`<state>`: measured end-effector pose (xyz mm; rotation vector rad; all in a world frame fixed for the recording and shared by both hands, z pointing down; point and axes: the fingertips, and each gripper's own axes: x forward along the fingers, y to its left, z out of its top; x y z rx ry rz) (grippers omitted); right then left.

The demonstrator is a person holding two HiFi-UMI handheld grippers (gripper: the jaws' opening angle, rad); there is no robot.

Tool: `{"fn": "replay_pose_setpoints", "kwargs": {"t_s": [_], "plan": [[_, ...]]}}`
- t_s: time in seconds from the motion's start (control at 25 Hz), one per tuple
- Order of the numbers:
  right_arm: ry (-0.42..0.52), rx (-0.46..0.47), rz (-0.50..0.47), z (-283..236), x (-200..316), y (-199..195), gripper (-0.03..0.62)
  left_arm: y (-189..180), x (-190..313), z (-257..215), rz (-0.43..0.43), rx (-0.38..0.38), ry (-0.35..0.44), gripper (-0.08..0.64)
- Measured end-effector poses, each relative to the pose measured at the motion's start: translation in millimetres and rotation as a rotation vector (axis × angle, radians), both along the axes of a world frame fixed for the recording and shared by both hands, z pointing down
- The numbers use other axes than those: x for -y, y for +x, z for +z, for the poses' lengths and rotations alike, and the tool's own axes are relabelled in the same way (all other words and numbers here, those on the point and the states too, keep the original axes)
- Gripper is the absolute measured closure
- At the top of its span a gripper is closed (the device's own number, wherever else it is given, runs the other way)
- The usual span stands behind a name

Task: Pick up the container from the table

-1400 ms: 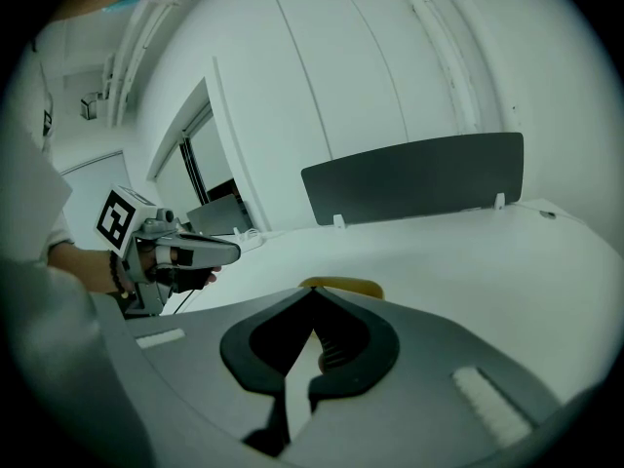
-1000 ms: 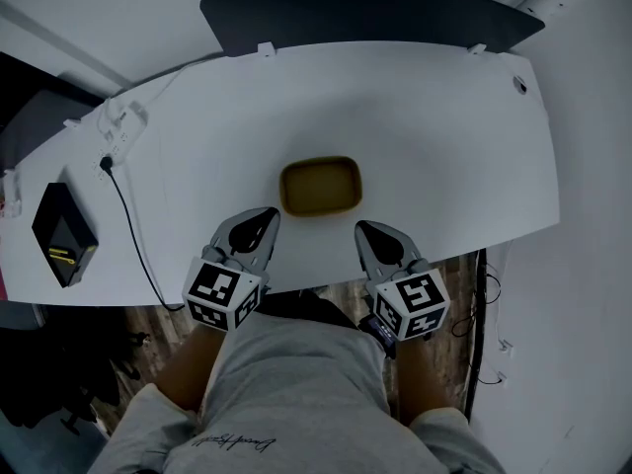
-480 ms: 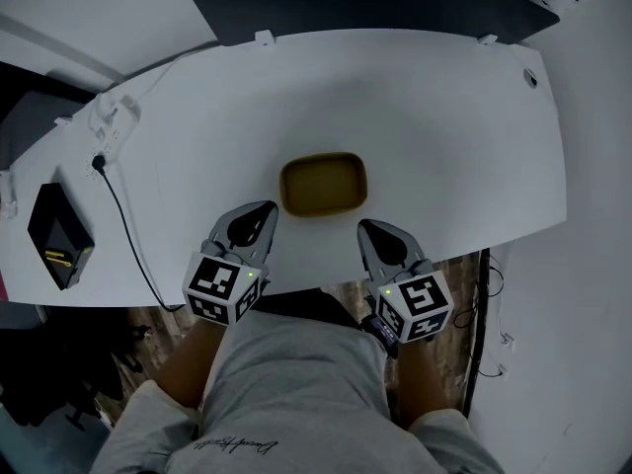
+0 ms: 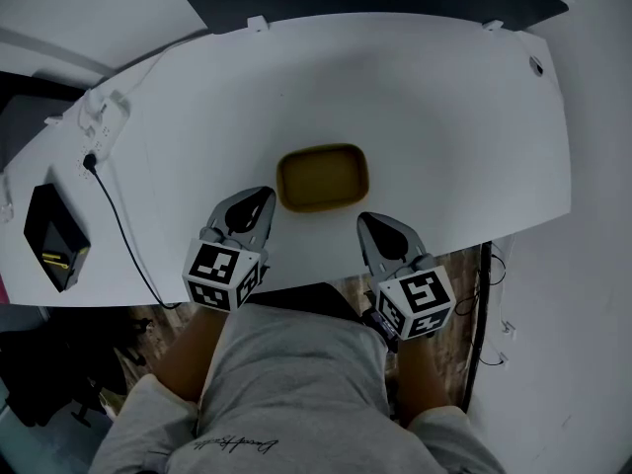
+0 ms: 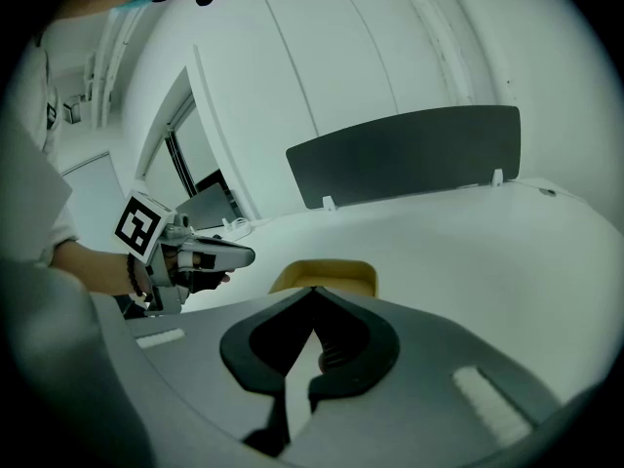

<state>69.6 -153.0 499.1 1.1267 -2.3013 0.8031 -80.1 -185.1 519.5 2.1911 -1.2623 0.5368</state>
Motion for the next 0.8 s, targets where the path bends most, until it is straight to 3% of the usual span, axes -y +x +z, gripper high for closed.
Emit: {"fn": "replay_pose_setpoints", "kwargs": {"t_s": [0.8], "plan": [[-0.042,-0.013,0.004,16.8,0.9,-0.1,0.577,0.9,9.1,44.7,-0.013,0.003,-0.111,0.485]]}}
